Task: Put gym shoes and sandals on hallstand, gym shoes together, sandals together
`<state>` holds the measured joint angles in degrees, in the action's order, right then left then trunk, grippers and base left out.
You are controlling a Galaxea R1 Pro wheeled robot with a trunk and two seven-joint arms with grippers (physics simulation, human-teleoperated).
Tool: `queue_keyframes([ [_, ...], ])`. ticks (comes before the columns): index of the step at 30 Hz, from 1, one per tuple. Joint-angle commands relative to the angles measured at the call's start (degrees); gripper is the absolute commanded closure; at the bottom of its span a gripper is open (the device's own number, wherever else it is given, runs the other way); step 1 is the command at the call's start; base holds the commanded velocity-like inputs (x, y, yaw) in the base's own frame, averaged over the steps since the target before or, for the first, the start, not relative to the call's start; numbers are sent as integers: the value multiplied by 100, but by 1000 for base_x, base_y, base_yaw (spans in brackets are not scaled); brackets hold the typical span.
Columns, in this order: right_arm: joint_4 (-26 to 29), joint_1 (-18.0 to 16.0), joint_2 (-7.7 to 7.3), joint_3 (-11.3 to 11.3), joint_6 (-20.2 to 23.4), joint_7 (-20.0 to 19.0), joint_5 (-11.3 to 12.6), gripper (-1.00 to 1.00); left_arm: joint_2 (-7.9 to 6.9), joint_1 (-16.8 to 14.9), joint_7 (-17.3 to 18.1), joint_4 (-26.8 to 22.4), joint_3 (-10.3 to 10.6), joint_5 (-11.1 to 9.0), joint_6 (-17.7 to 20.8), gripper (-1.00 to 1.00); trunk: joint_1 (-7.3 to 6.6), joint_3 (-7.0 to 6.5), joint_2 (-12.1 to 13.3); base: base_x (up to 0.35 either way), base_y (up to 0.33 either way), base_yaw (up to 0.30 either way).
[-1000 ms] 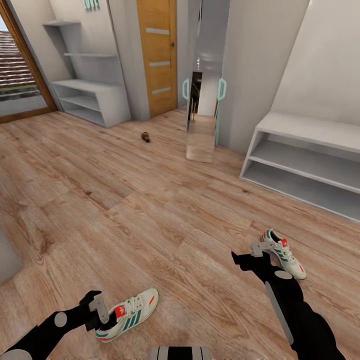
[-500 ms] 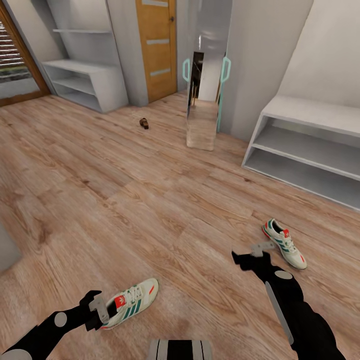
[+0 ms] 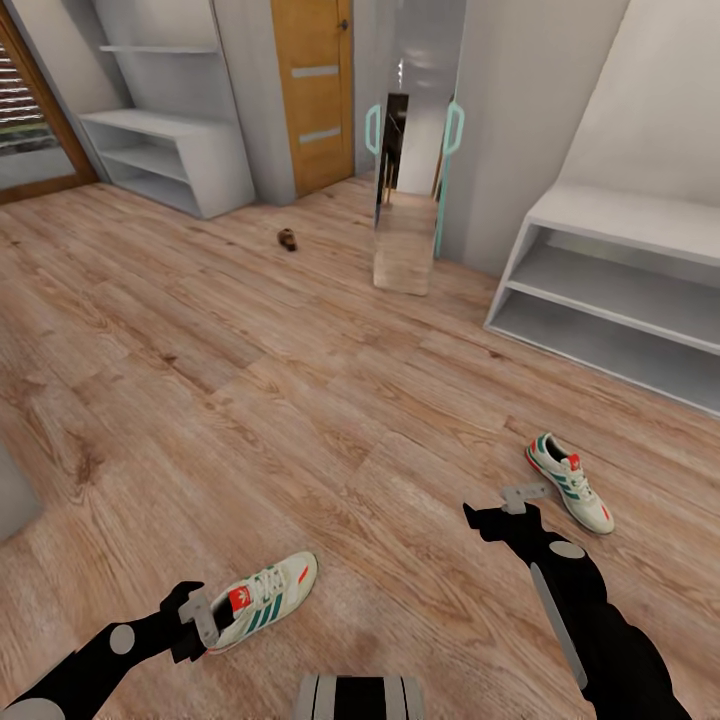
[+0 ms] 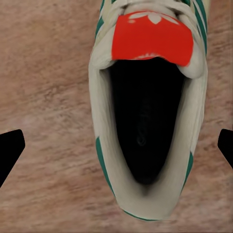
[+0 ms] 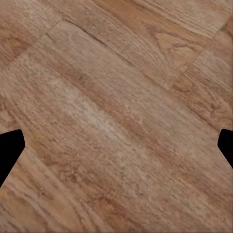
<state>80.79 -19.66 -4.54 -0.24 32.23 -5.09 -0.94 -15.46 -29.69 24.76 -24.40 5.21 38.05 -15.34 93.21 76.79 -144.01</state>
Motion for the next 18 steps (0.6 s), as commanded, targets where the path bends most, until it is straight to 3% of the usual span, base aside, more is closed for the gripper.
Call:
queue_keyframes([
  [1, 7, -2, -3, -2, 30, -18, -12, -100, -4, -2, -12, -4, 9, 60, -37, -100, 1, 30, -3, 0, 0, 0],
  [18, 7, -2, -3, -11, 33, -18, -12, -100, -19, -2, -86, -4, -28, 38, -73, -100, 4, 111, -5, 0, 0, 0],
])
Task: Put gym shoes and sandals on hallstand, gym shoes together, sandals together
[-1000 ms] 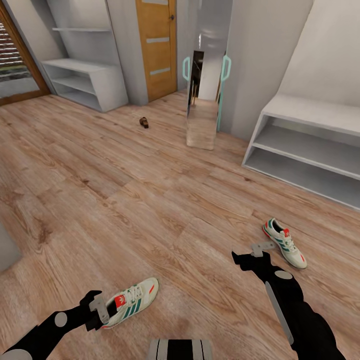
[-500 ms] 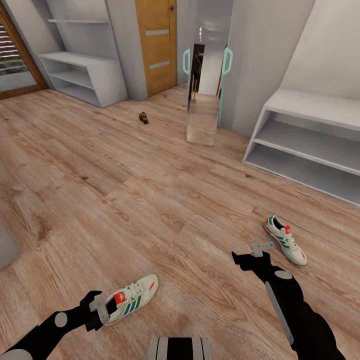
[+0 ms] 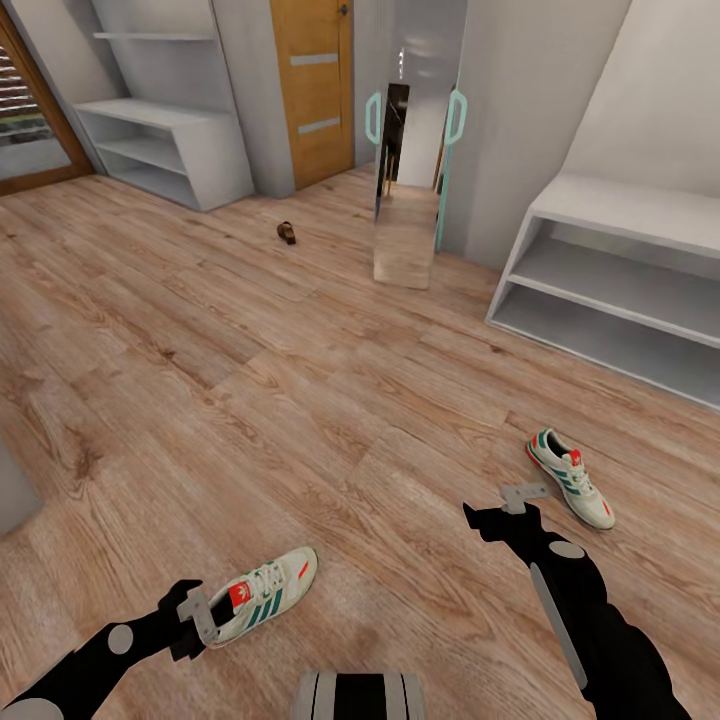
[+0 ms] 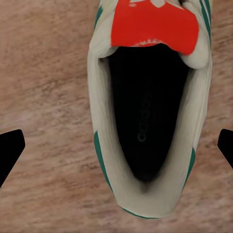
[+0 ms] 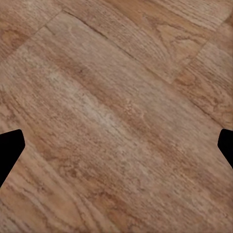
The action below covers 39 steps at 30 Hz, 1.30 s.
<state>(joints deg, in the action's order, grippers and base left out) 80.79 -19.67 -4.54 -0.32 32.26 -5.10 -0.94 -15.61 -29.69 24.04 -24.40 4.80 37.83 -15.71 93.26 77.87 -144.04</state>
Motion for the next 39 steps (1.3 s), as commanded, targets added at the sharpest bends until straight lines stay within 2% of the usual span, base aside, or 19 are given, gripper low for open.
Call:
queue_keyframes([
  [1, 7, -2, -3, -3, 31, -17, -12, -100, -3, -2, -28, -4, 10, 60, -37, -100, -1, 4, -2, 0, 0, 0],
  [7, 7, -2, -3, -3, 31, -17, -12, -100, -3, -2, -93, -4, 5, 59, -38, -100, -1, 5, -2, 0, 0, 0],
  [23, 7, -2, -3, -3, 35, -17, -12, -100, -3, -2, -127, -5, 18, 50, -38, -100, 40, 457, -23, 0, 0, 0],
  [39, 7, -2, -3, -3, 35, -17, -12, -100, -17, -2, -125, -8, 23, 43, -38, -100, 40, 541, -23, 0, 0, 0],
])
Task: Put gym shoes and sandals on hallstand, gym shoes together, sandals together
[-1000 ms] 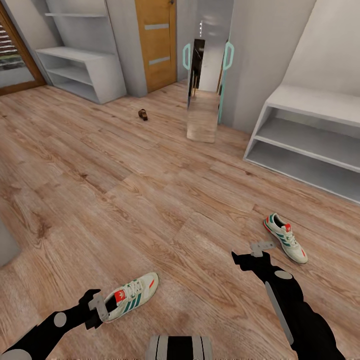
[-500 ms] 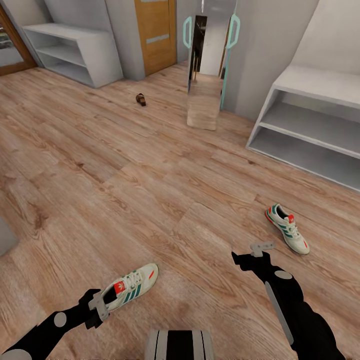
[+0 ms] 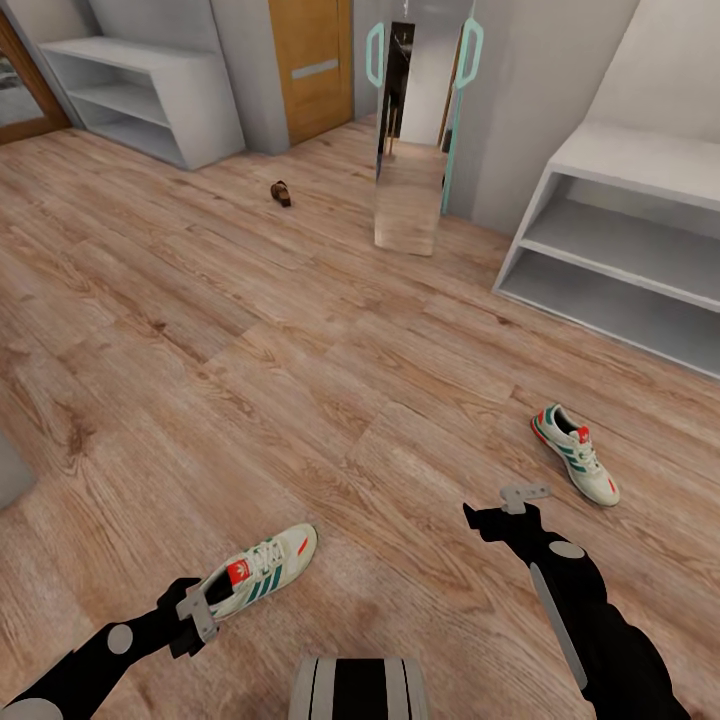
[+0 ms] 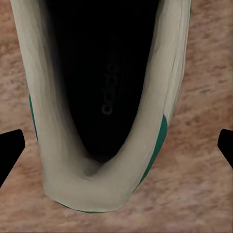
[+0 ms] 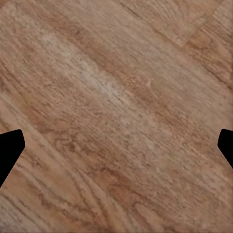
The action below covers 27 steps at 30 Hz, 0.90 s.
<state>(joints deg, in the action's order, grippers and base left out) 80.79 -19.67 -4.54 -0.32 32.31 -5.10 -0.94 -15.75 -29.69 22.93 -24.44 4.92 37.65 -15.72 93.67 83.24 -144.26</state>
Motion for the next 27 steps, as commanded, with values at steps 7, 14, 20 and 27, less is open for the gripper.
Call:
queue_keyframes([
  [7, 7, -2, -3, -10, 28, -17, -12, -100, -14, -2, -16, -6, 9, 58, -31, -100, -1, 5, -1, 0, 0, 0],
  [14, 7, -2, -3, -12, 28, -17, -12, -100, -15, -2, -16, -4, 9, 58, -28, -100, 9, 94, -7, 0, 0, 0],
  [20, 7, -2, -3, -12, 27, -17, -12, -100, -15, -2, -16, -3, 9, 58, -26, -100, 9, 94, -7, 0, 0, 0],
  [27, 7, -2, -3, -12, 29, -17, -12, -100, -15, -2, -16, -4, 9, 58, -20, -100, 9, 94, -7, 0, 0, 0],
])
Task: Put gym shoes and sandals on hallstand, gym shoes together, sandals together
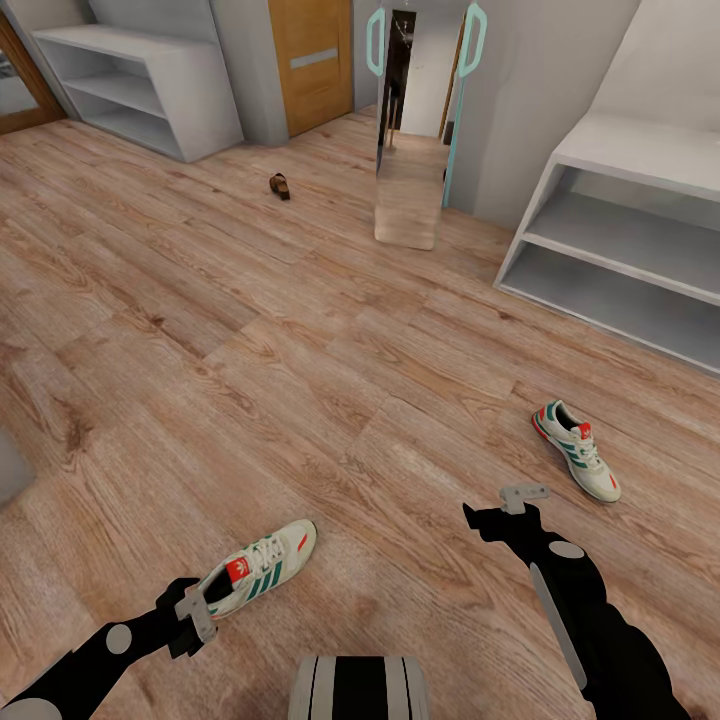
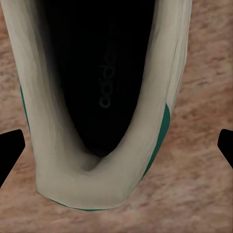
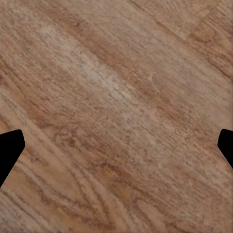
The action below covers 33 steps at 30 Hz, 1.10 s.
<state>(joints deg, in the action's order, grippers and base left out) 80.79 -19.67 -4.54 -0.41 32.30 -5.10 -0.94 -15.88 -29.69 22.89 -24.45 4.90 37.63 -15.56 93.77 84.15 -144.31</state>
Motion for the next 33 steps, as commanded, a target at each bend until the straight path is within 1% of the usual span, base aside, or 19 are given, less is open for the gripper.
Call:
queue_keyframes([
  [1, 9, -2, -3, -3, 30, -17, -12, -100, -3, -2, -13, -4, 11, 60, -36, -100, -1, 4, -1, 0, 0, 0],
  [23, 9, -2, -3, -3, 30, -17, -10, -100, 5, -4, -13, 2, 11, 60, -34, -100, -1, 4, -1, 0, 0, 0],
  [33, 13, -2, -3, -3, 29, -17, -11, -100, 11, -2, -13, 2, 11, 60, -35, -100, -1, 4, -1, 68, 57, 0],
])
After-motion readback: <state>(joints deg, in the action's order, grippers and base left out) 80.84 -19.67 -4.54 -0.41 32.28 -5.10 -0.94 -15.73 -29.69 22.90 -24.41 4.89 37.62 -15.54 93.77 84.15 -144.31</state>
